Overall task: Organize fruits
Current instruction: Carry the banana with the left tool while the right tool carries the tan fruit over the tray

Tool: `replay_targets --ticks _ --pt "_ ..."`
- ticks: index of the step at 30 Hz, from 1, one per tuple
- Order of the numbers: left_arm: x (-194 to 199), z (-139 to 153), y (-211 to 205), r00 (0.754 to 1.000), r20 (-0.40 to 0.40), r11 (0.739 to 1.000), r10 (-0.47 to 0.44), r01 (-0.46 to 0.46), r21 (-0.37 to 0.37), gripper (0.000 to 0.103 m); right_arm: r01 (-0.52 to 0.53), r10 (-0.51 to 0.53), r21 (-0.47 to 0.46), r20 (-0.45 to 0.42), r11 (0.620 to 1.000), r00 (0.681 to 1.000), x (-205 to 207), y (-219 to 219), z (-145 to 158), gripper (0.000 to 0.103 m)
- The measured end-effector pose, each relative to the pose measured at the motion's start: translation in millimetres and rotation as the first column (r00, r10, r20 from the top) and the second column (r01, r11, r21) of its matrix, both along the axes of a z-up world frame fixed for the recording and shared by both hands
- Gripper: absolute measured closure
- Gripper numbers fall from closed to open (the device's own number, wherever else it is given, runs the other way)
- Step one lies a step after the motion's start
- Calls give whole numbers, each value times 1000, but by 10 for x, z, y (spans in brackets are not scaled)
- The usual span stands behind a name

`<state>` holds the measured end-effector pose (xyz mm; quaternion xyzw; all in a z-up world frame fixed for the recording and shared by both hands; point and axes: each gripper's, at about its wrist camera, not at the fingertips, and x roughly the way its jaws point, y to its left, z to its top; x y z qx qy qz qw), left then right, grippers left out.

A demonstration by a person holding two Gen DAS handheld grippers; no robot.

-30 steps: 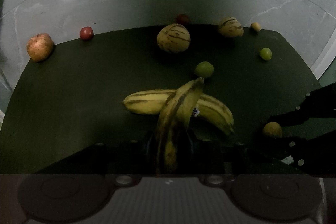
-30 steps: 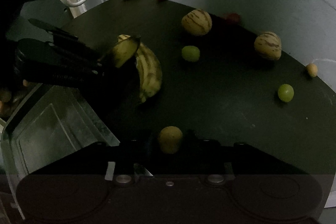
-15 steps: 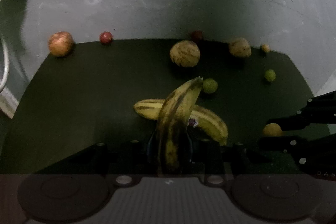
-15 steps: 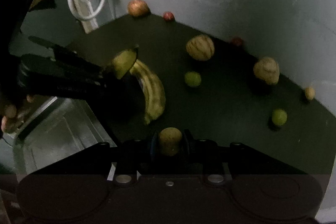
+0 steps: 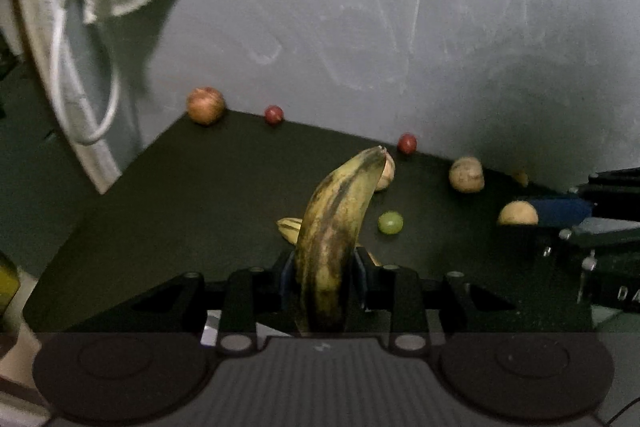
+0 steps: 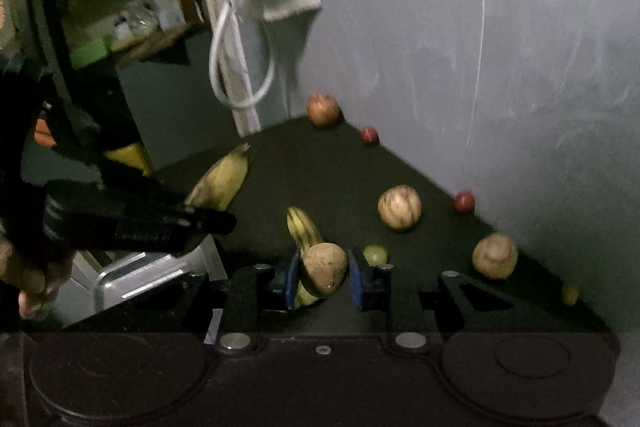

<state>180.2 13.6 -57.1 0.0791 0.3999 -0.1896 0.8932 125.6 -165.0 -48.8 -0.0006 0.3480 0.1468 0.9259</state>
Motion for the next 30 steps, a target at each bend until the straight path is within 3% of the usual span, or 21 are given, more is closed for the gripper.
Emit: replay_targets --ticks 12,30 --pt "-765 493 -109 973 86 976 213 -208 -56 70 -132 126 36 151 991 981 -366 -389 573 75" --pt "-1814 606 94 870 130 878 476 -460 -131 70 -324 305 42 241 945 921 -909 -373 885 75"
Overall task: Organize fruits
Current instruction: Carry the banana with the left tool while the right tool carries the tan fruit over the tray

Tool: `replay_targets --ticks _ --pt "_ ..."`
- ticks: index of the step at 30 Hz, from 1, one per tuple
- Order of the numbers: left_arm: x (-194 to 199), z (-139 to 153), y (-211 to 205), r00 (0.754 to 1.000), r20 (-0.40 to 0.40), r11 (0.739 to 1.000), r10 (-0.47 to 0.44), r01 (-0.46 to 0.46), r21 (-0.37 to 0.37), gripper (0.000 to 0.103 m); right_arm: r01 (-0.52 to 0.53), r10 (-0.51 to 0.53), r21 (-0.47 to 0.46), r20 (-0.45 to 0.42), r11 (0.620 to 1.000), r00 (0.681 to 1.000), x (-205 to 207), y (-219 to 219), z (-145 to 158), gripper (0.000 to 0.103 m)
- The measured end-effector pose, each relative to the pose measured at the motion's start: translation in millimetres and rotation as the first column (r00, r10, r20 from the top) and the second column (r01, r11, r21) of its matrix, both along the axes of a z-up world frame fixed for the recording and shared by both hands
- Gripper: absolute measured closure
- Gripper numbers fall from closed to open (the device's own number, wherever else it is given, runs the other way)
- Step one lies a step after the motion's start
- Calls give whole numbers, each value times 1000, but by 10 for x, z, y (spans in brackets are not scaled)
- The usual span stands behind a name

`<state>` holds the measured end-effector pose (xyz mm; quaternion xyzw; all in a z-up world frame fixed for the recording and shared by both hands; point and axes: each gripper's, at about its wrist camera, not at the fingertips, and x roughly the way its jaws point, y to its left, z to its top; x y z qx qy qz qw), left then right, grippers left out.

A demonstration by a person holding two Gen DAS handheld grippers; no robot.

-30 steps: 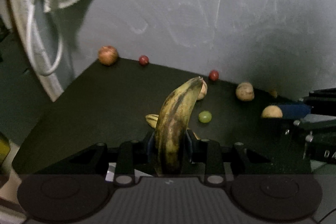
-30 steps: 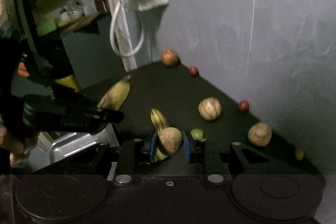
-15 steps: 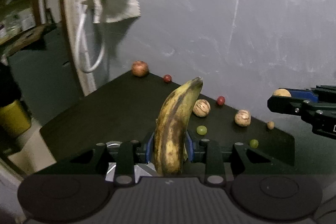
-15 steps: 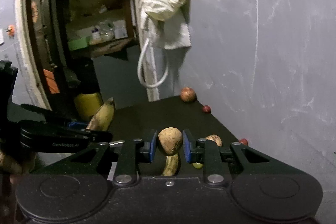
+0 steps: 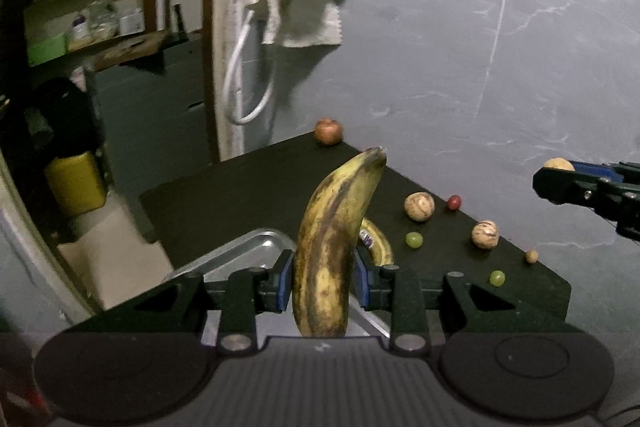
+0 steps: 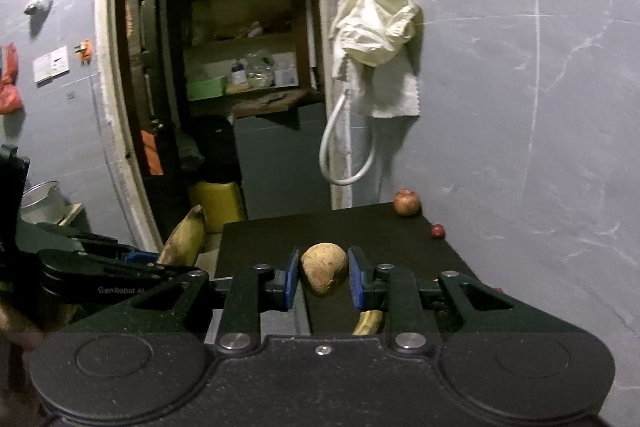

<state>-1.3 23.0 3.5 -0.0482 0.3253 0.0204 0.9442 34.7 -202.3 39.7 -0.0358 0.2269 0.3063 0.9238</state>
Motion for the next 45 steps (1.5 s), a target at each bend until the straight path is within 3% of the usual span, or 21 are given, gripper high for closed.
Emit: replay_targets --ticks 13,27,45 --pt "-168 -452 445 988 -103 992 118 -123 -42 70 -37 34 -48 -63 998 997 11 303 -175 75" --pt "459 -917 1053 970 -195 987 144 -156 -46 70 -104 83 -141 -145 985 986 568 1176 -568 75" --pt "1054 -1433 1323 954 -278 994 110 -112 8 70 -246 180 -249 -260 937 949 1464 2172 -1648 75"
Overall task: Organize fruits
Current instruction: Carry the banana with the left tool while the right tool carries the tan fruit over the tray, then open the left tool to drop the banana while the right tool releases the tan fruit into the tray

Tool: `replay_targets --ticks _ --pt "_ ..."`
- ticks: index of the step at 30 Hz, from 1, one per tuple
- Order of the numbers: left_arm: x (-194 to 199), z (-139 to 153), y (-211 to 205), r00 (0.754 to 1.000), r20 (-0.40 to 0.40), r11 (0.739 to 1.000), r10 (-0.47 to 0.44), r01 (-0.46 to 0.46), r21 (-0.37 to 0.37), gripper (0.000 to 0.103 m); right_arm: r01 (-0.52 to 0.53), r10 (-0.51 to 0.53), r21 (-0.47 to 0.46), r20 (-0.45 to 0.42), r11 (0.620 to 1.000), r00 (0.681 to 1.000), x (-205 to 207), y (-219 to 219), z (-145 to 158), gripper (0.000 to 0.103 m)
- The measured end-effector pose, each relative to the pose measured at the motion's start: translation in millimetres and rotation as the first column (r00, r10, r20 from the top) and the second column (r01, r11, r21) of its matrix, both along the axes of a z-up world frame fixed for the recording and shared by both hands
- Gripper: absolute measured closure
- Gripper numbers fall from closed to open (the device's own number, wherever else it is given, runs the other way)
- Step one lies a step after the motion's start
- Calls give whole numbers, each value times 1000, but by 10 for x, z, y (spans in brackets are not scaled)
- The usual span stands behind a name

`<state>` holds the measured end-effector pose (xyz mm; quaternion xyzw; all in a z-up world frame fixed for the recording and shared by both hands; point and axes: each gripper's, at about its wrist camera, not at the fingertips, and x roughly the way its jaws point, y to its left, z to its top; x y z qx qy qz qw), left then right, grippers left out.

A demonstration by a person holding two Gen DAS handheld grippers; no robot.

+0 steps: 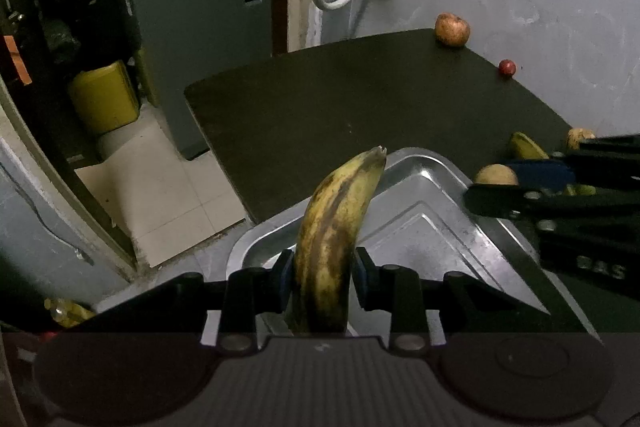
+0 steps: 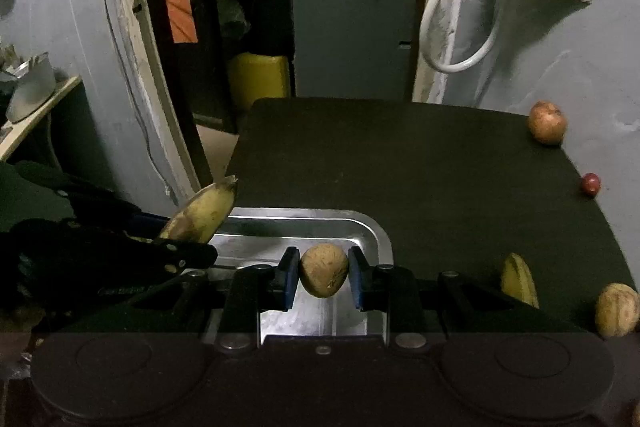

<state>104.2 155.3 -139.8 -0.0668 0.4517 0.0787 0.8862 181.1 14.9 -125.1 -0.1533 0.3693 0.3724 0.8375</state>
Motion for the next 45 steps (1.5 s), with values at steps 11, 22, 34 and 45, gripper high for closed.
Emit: replay_targets --ticks 11,22,34,45 --pt "127 -91 12 999 -35 1000 0 1 23 69 -38 36 -64 -25 997 999 182 154 -321 75" --pt "184 -133 -26 998 -51 999 -25 27 43 68 -49 45 -79 -48 996 998 240 174 -460 75" --pt "223 -106 -46 999 -50 998 -22 25 63 68 -43 40 -67 -52 997 998 276 143 -447 72" --pt "183 -90 -53 999 -46 998 -9 12 60 53 -39 37 -47 -48 998 998 237 70 -347 64"
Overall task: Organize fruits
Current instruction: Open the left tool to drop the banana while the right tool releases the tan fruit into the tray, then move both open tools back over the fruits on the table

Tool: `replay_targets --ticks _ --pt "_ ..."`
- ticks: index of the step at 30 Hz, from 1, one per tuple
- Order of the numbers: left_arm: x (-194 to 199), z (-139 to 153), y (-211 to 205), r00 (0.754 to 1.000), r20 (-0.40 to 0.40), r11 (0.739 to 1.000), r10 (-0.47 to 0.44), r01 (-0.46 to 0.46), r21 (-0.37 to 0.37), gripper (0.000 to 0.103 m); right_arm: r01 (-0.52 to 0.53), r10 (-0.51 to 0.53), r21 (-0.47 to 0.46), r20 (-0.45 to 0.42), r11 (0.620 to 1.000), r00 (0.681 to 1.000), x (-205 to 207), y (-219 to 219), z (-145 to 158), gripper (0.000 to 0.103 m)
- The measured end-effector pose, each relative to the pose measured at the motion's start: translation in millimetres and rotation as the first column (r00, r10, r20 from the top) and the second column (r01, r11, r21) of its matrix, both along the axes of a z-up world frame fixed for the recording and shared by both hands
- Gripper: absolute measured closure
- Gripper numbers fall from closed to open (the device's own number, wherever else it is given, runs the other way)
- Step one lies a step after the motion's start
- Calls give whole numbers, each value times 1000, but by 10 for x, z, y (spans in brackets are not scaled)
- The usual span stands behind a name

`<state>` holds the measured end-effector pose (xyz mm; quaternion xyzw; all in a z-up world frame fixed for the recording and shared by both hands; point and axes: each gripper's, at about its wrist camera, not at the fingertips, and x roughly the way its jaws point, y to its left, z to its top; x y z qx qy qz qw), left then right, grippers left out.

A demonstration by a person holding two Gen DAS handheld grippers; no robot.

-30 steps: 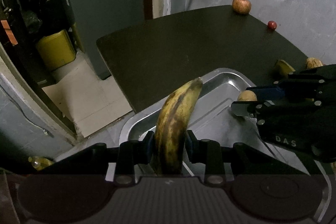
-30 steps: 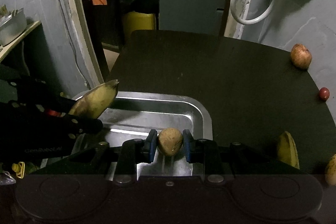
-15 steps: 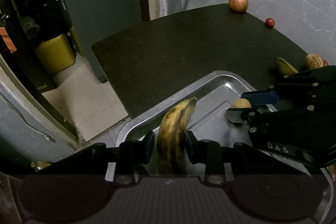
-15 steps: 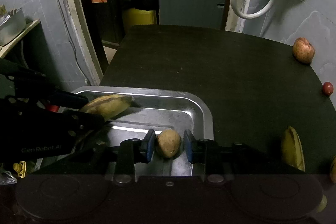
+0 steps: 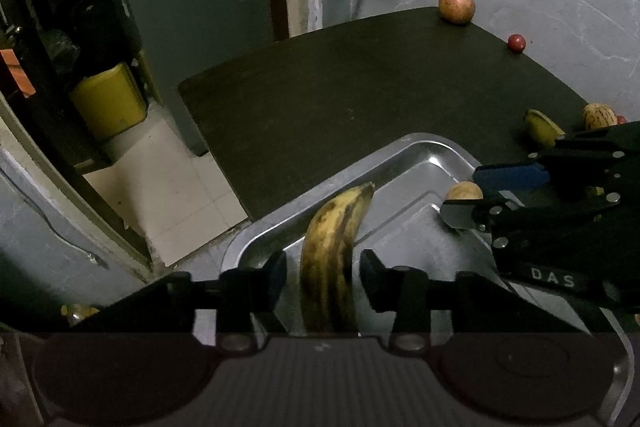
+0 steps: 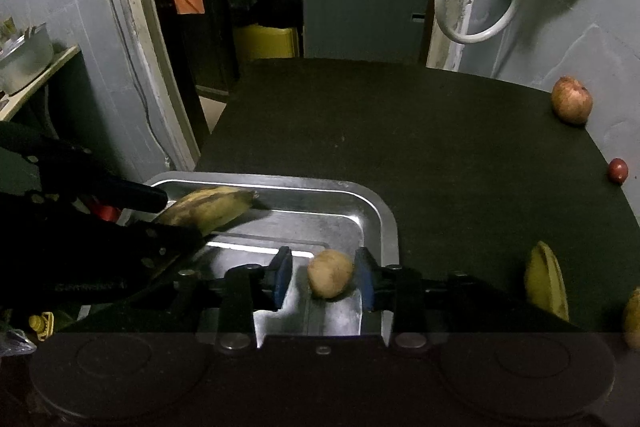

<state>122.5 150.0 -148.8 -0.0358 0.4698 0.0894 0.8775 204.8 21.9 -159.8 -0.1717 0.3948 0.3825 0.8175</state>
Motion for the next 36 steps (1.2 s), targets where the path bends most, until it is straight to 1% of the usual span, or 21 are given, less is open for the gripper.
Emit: replay_targets --ticks 1,4,6,9,12,14,15,16,17,19,20,21,22,25,26,29,31,33,36 --pt "-10 11 -2 1000 4 1000 1 -1 2 50 5 -5 3 -3 1000 1000 1 -16 14 64" --pt "-33 43 -19 1000 14 1000 4 -4 4 49 11 -11 12 0 1000 1000 -13 -61 81 63" --pt "-50 70 -21 1000 20 1000 10 -10 2 47 19 -19 23 4 1000 1000 -36 -99 146 62" --pt "-85 129 -38 999 35 1000 17 -17 0 41 41 -41 52 12 998 999 -56 -166 284 57" --pt "-112 193 -68 998 51 1000 21 -21 5 35 68 -70 88 16 994 997 -81 -259 444 48" --pt "-137 238 -92 998 65 1000 23 -23 4 29 84 -86 112 19 990 996 -115 -327 552 34" --pt "-149 263 -106 997 73 1000 23 -24 3 26 90 -94 122 22 988 995 -134 -362 600 30" --pt "-161 290 -123 996 82 1000 25 -25 3 21 98 -102 132 25 986 994 -152 -398 645 23" --pt "-174 319 -145 996 91 1000 26 -26 3 19 105 -110 140 27 985 994 -174 -436 684 17" --pt "-193 373 -189 994 107 1000 25 -26 3 12 121 -127 158 28 980 992 -221 -526 773 12" --pt "-207 399 -207 993 116 1000 25 -25 -1 8 130 -136 169 25 977 990 -238 -576 821 7" --pt "-224 432 -232 992 125 1000 25 -25 -2 6 140 -147 181 22 973 989 -265 -629 872 5" --pt "-240 459 -261 991 134 1000 24 -24 -2 4 149 -156 192 22 970 987 -295 -683 924 3" --pt "-293 540 -337 988 156 1000 18 -18 -4 1 178 -186 233 16 956 982 -390 -856 1100 3" --pt "-316 567 -363 986 164 1000 15 -14 -9 1 191 -201 251 13 949 980 -429 -935 1168 1" --pt "-403 666 -457 981 195 999 8 -2 -33 1 216 -233 301 22 929 972 -598 -1209 1363 1" --pt "-486 737 -515 975 221 998 2 12 -62 1 239 -260 325 23 915 965 -721 -1405 1467 1" --pt "-585 818 -575 968 251 993 -3 32 -112 1 275 -297 345 12 898 955 -839 -1651 1545 1" --pt "-730 909 -689 963 268 983 -10 59 -173 1 326 -352 352 10 877 936 -1046 -2010 1623 1"
